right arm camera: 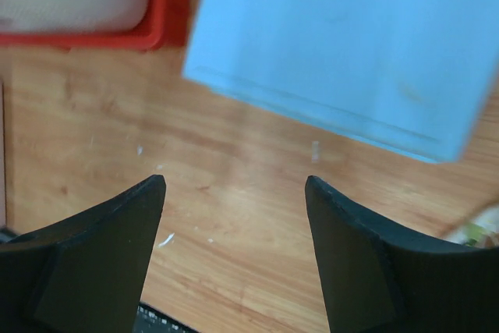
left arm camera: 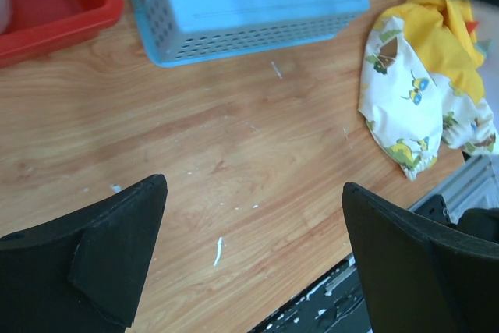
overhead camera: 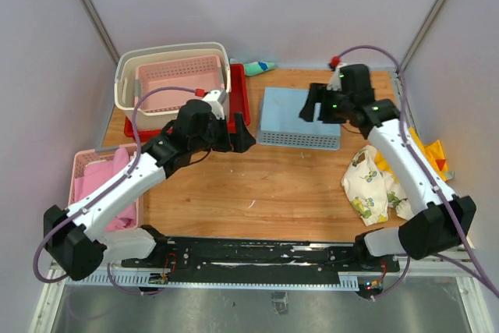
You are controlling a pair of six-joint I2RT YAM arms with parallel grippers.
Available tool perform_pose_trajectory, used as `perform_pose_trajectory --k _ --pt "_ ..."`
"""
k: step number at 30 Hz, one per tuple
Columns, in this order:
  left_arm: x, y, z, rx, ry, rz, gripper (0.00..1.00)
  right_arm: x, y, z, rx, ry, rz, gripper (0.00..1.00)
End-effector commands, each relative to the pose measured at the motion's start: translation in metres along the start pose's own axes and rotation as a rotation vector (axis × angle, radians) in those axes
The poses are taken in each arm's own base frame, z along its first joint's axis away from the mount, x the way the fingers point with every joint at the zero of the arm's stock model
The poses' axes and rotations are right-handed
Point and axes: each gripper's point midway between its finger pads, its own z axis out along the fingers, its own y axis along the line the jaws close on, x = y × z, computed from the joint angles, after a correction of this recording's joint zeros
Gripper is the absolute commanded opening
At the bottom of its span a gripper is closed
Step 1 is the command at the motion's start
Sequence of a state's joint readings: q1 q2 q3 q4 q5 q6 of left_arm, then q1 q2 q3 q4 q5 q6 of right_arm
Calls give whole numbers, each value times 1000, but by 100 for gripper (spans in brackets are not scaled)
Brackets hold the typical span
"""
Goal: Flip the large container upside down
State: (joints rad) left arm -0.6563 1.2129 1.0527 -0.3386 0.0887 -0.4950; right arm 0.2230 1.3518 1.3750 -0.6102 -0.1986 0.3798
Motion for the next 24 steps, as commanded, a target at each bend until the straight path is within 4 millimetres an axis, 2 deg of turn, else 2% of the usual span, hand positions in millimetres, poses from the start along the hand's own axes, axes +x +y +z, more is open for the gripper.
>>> perform_pose_trajectory --k 1,4,8,11,14,15,16,18,21,24 --pt "-13 19 -43 -105 -88 -42 99 41 52 35 -35 106 -180 73" --pt "-1 31 -64 -146 -105 -79 99 67 94 59 -120 188 -233 72" --pt "9 47 -79 -191 -167 -131 99 100 148 93 -216 265 -259 70" --pt "9 52 -85 -203 -205 -154 99 112 173 122 -238 314 -258 67" --pt "5 52 -88 -197 -233 -156 99 124 180 152 -241 368 -232 58" --pt "3 52 -89 -198 -239 -155 99 131 177 166 -221 390 -227 56" --pt "3 52 -89 -200 -241 -151 99 131 173 174 -199 386 -230 55" --pt "3 52 -88 -201 -238 -144 99 120 154 190 -122 354 -246 53" --pt "4 50 -84 -190 -226 -139 99 93 100 206 26 307 -239 47" --pt "2 46 -80 -161 -231 -138 99 61 48 206 180 249 -237 45"
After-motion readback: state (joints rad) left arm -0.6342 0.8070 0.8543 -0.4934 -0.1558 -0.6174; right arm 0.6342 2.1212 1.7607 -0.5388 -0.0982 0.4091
